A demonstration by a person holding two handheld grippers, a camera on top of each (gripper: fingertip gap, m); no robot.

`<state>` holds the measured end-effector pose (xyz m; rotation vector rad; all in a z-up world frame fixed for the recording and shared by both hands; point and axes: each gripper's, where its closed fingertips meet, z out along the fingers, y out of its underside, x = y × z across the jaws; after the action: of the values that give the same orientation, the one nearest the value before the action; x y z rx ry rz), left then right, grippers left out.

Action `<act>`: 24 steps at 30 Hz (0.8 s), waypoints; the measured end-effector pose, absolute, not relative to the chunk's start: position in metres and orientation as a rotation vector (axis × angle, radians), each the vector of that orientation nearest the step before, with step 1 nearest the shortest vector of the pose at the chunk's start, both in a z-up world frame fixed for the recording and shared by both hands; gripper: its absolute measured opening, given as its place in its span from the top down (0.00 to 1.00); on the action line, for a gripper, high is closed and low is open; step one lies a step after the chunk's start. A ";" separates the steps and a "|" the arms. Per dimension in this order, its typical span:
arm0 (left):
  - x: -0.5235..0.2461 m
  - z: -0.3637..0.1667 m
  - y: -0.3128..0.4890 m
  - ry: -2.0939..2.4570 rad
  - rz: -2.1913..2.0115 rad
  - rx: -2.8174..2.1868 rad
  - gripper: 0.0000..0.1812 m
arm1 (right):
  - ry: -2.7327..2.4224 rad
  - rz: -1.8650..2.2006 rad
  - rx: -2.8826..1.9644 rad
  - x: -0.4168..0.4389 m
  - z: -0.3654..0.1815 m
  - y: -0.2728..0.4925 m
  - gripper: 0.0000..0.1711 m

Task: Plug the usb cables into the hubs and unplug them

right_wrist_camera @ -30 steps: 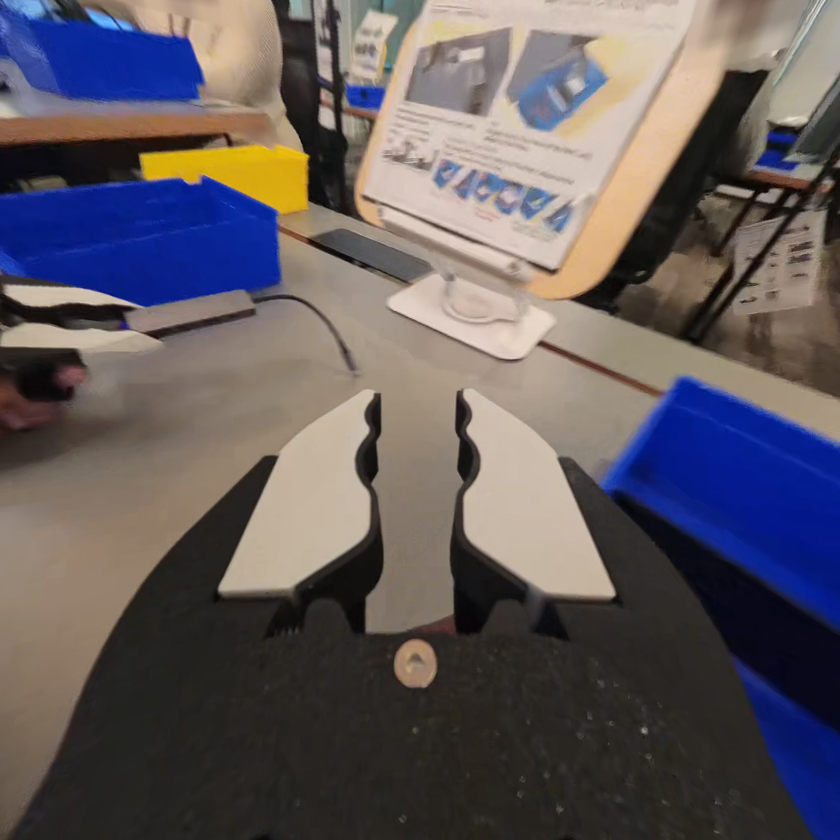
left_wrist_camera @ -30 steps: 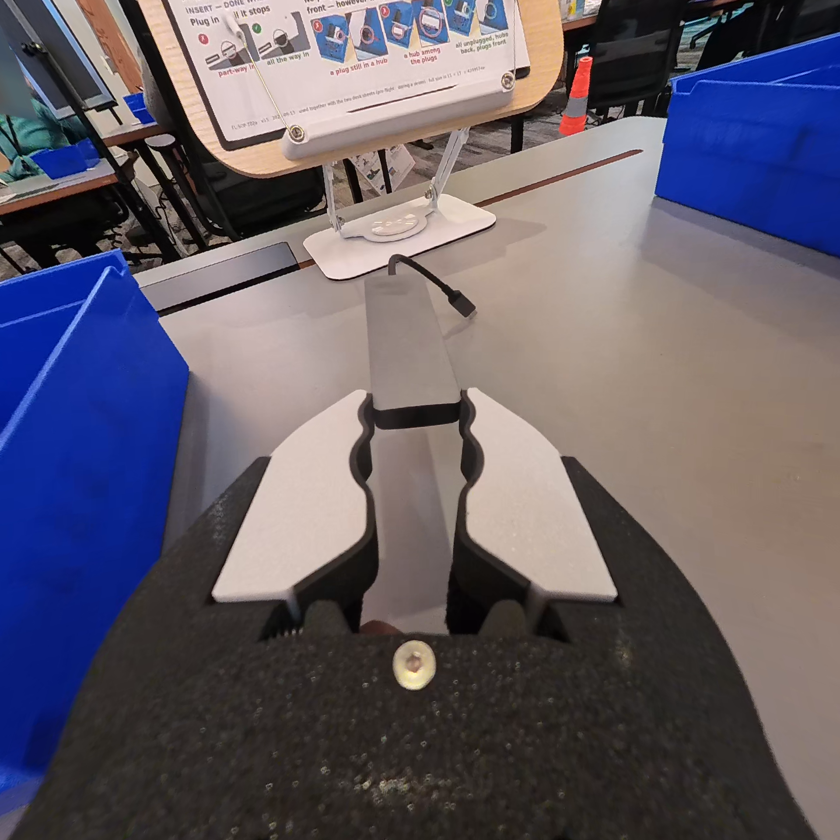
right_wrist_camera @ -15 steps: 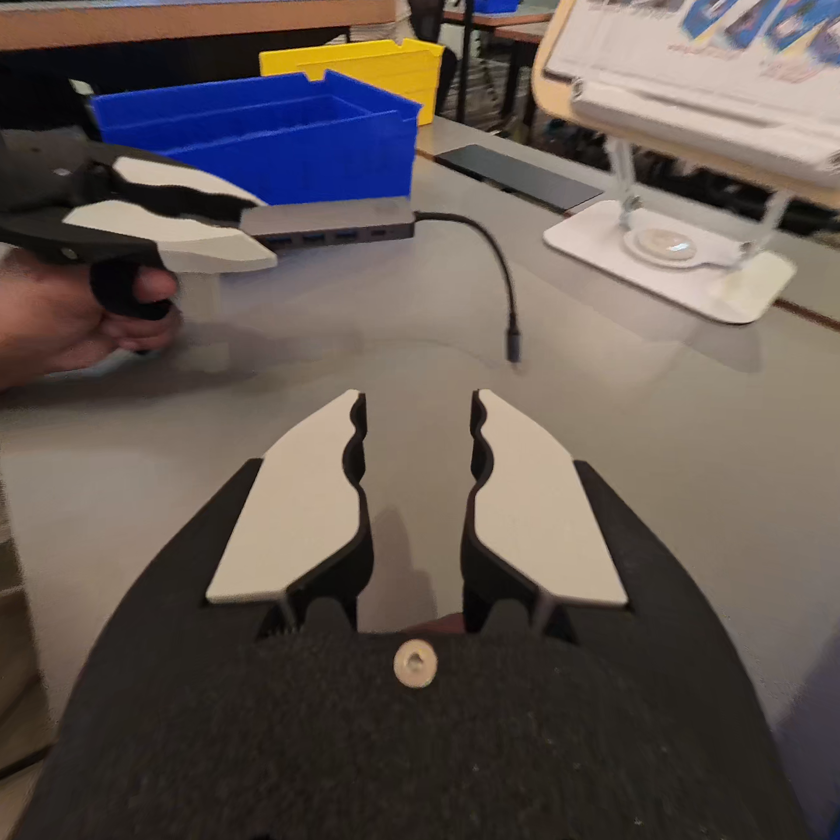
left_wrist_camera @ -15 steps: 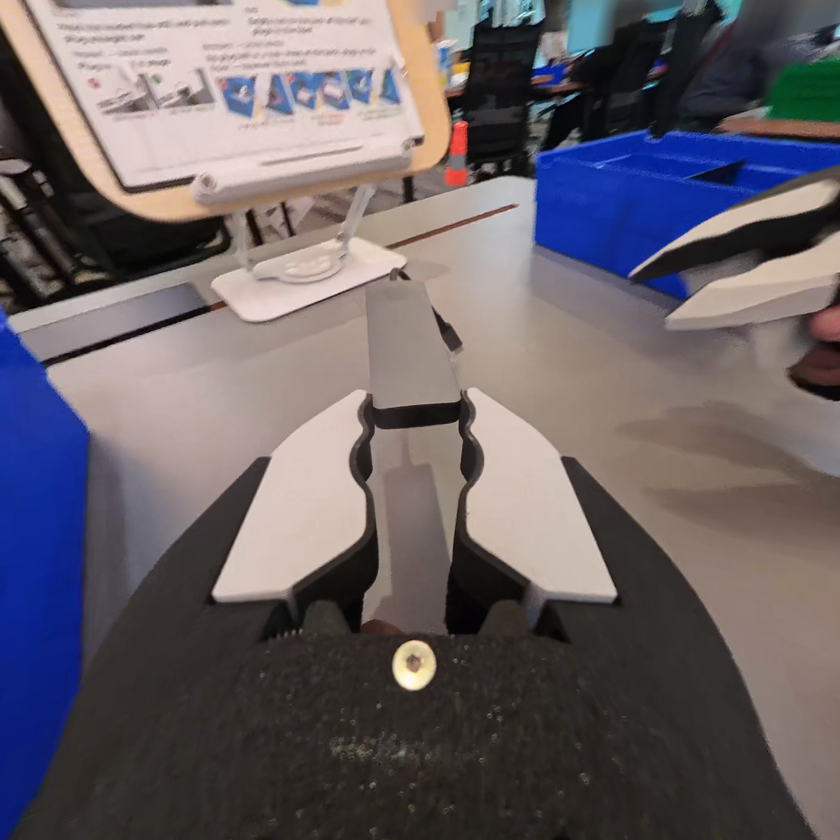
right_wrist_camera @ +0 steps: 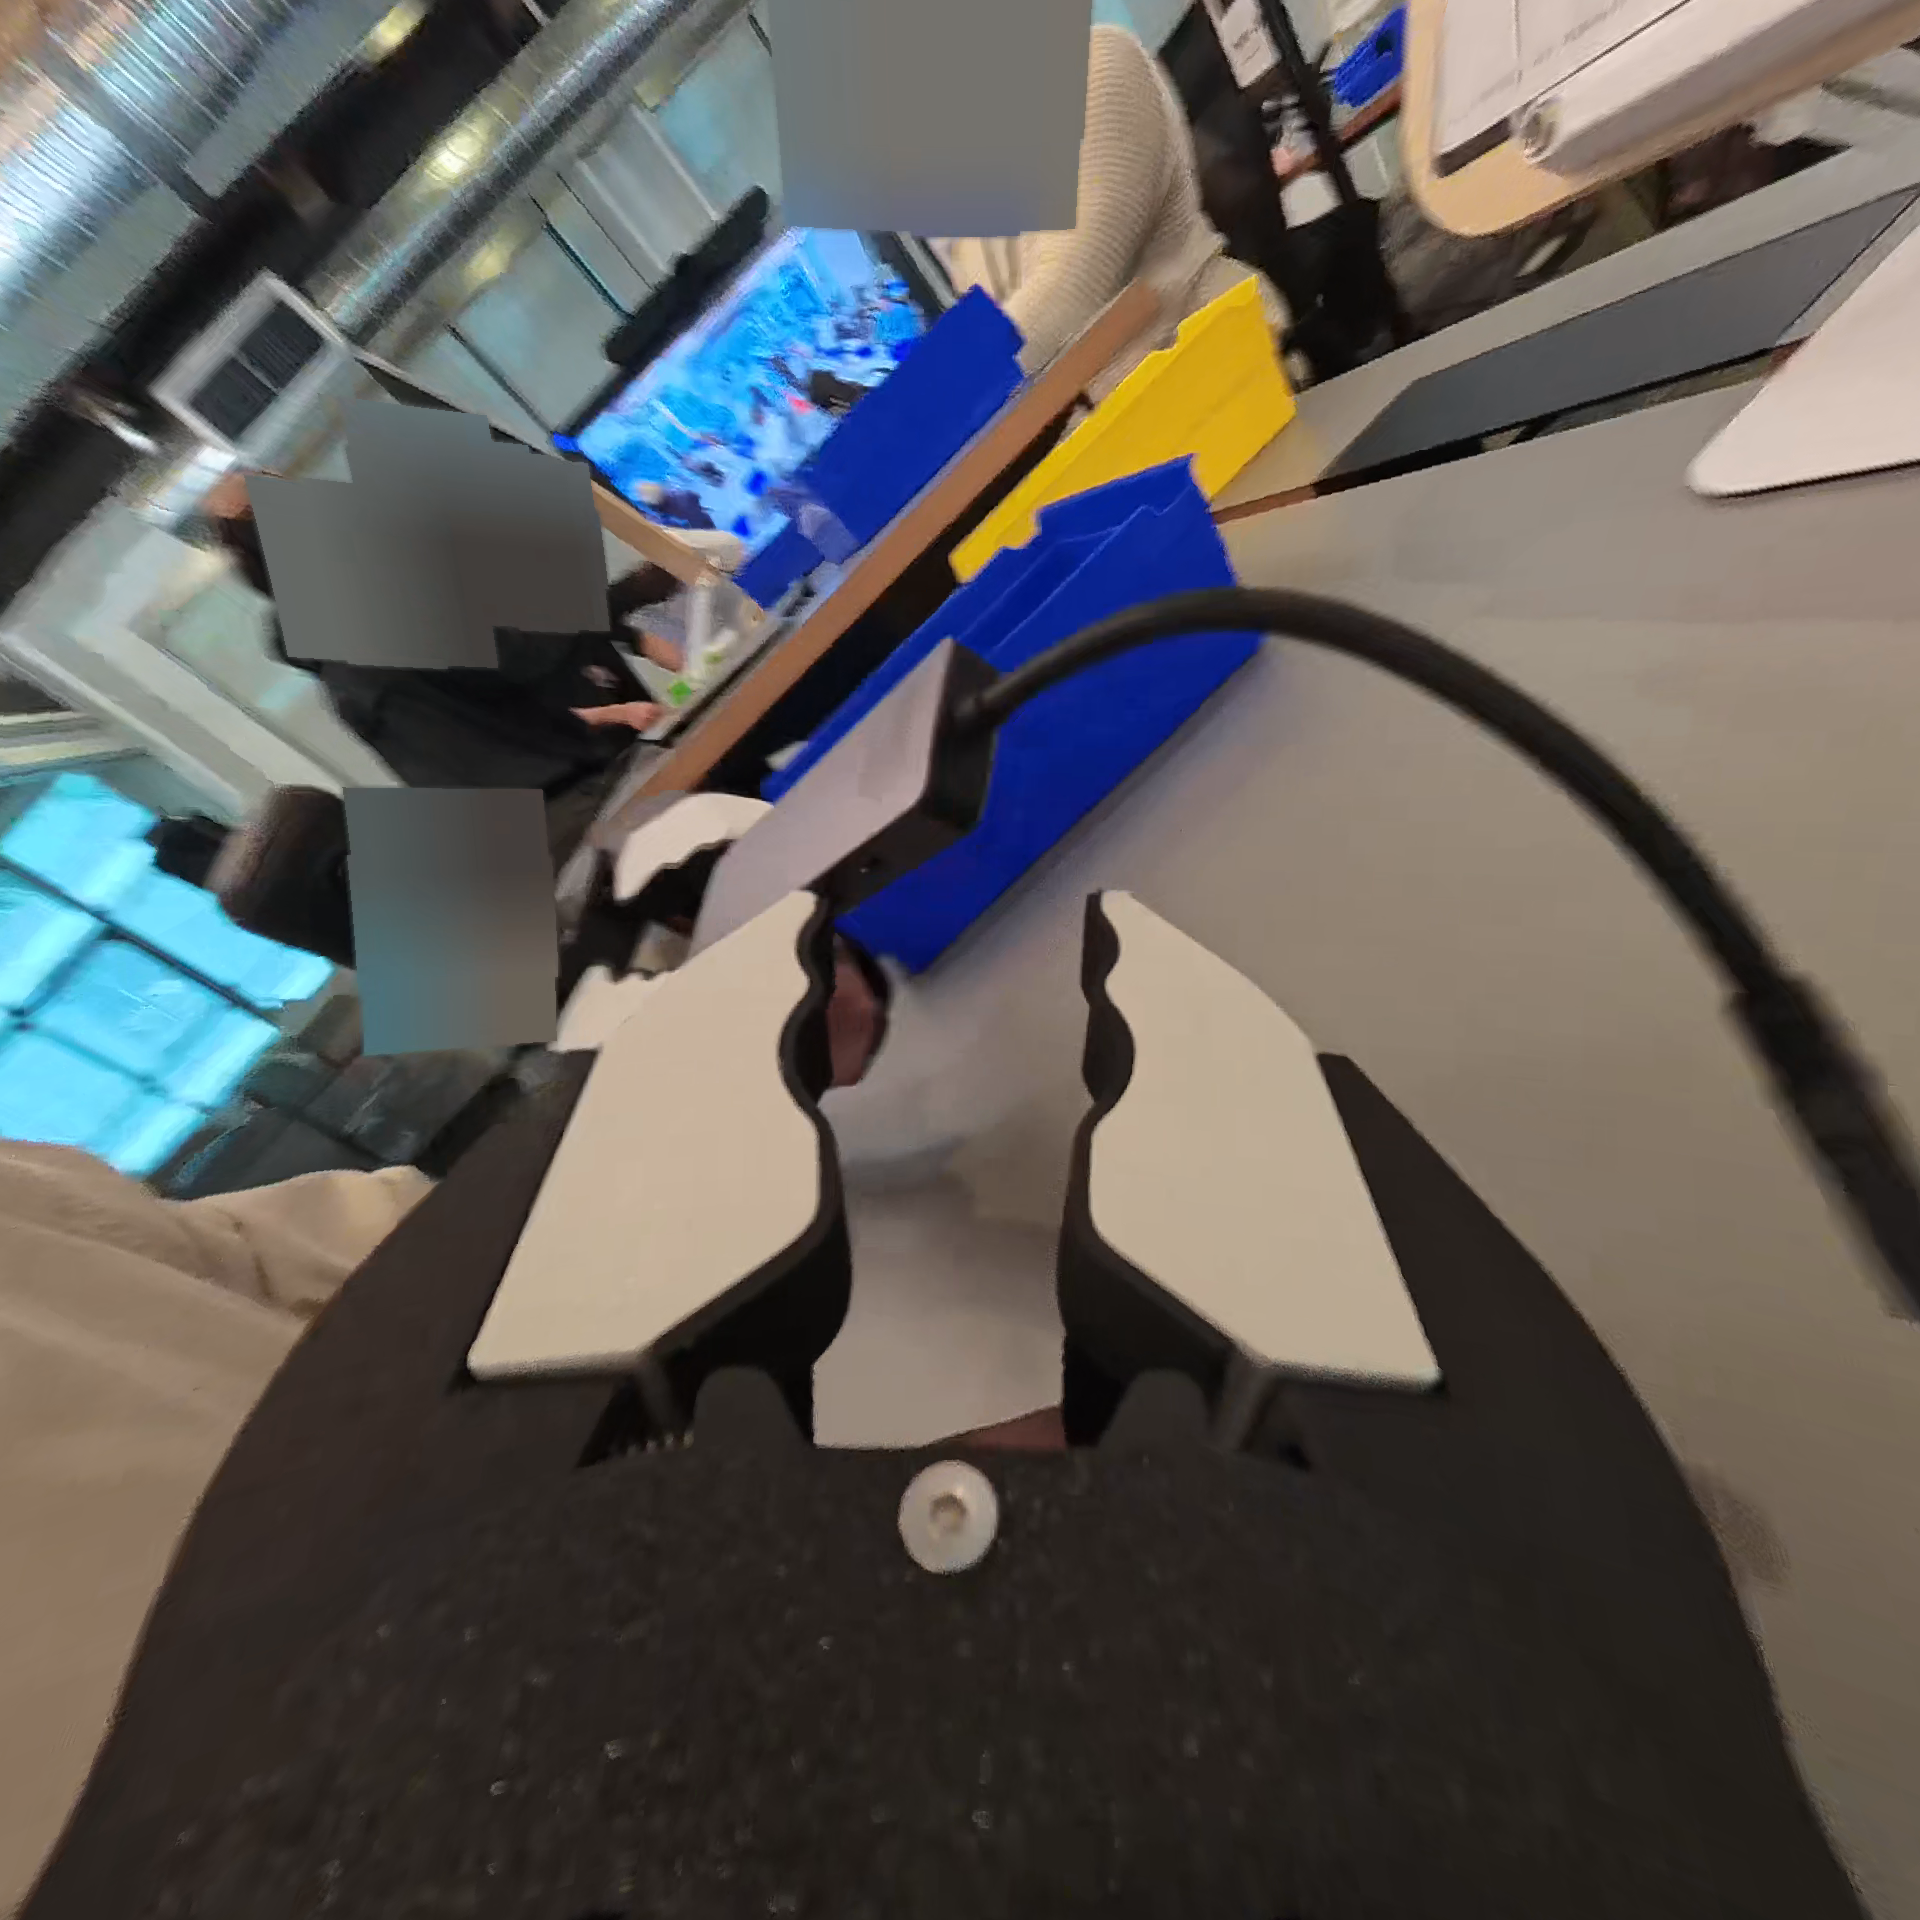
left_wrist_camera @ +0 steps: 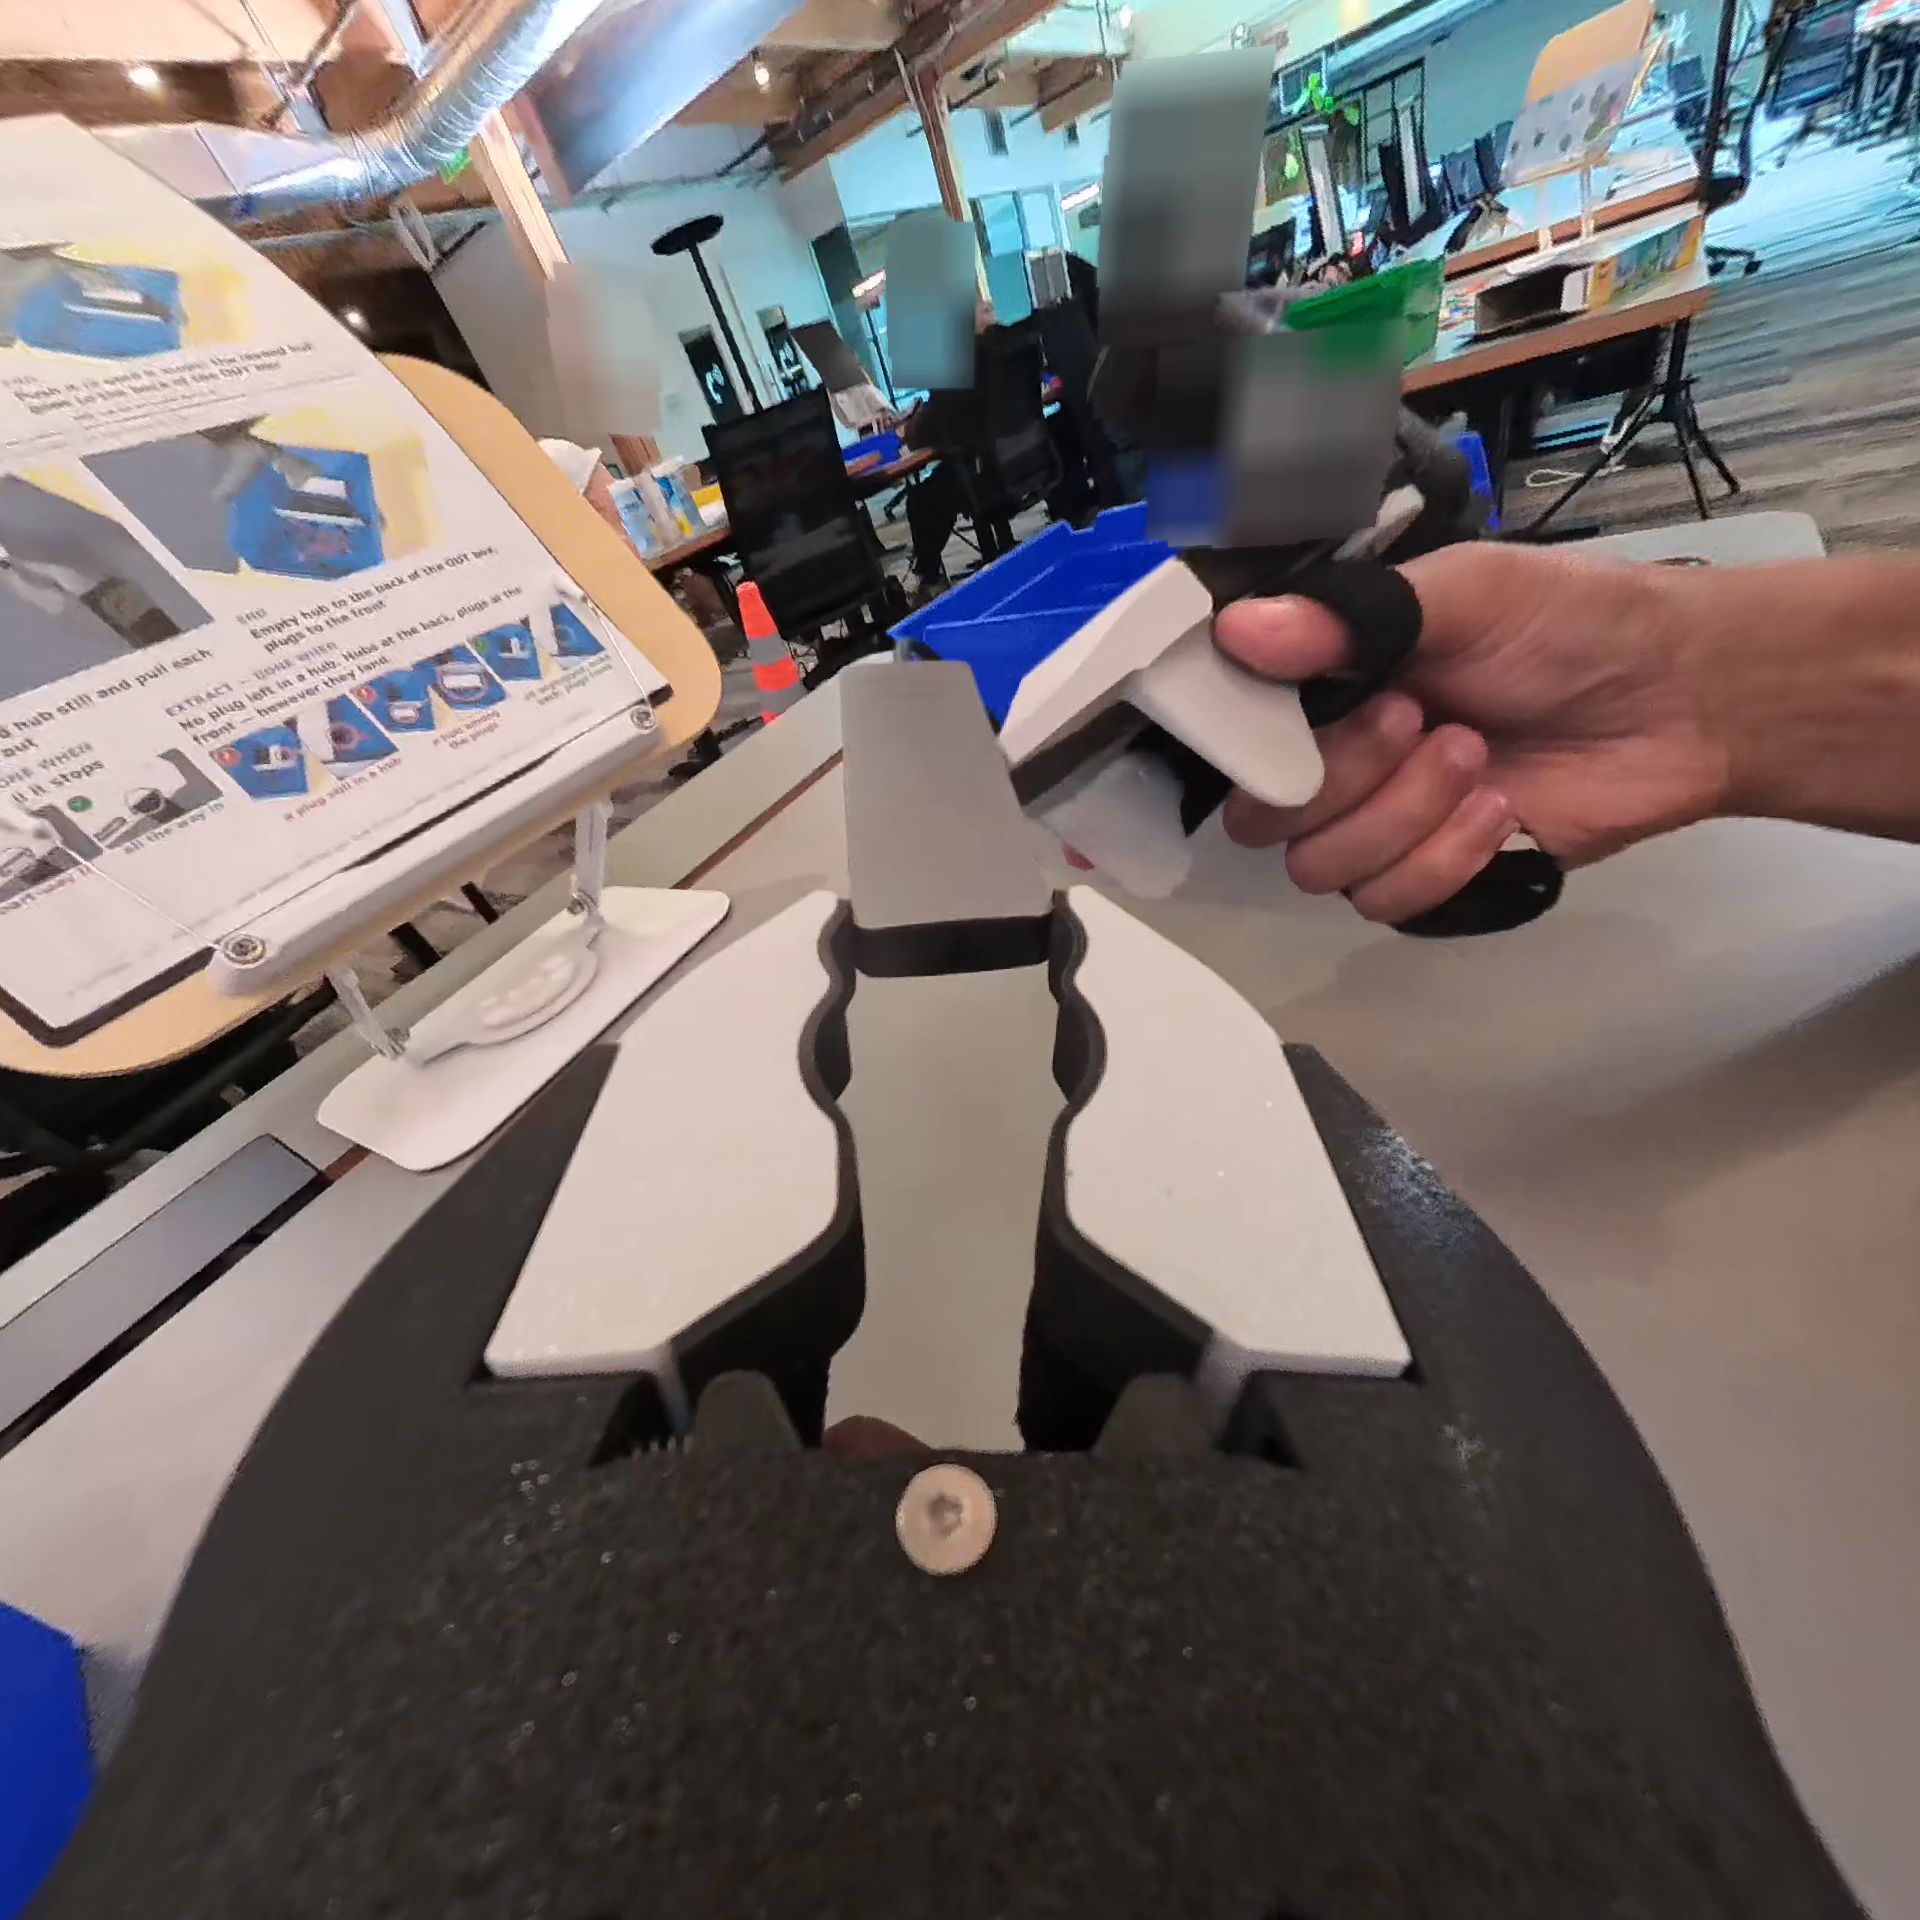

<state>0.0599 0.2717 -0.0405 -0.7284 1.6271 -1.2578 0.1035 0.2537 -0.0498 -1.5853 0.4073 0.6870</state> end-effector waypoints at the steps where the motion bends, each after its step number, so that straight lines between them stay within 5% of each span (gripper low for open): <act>1: 0.060 -0.038 0.270 1.618 -1.283 -0.734 0.80 | 0.408 0.749 -1.551 0.100 -0.046 0.253 0.75; 9: 0.061 -0.046 0.255 1.637 -1.241 -0.644 0.81 | 0.440 1.076 -1.306 0.091 -0.018 0.251 0.71; 12: 0.060 -0.052 0.247 1.641 -1.206 -0.619 0.81 | 0.436 0.953 -1.359 0.096 -0.023 0.256 0.91; 19: 0.068 -0.071 0.272 1.609 -1.035 -0.827 0.80 | 0.414 0.604 -1.572 0.116 -0.040 0.256 0.93; 24: 0.063 -0.062 0.318 1.379 -1.094 -1.287 0.65 | 0.366 0.294 -1.689 0.139 -0.044 0.240 0.93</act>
<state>0.0630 0.3177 -0.0621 -1.2874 1.3790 -1.0943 0.1394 0.2404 -0.0443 -1.6885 0.3663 0.2938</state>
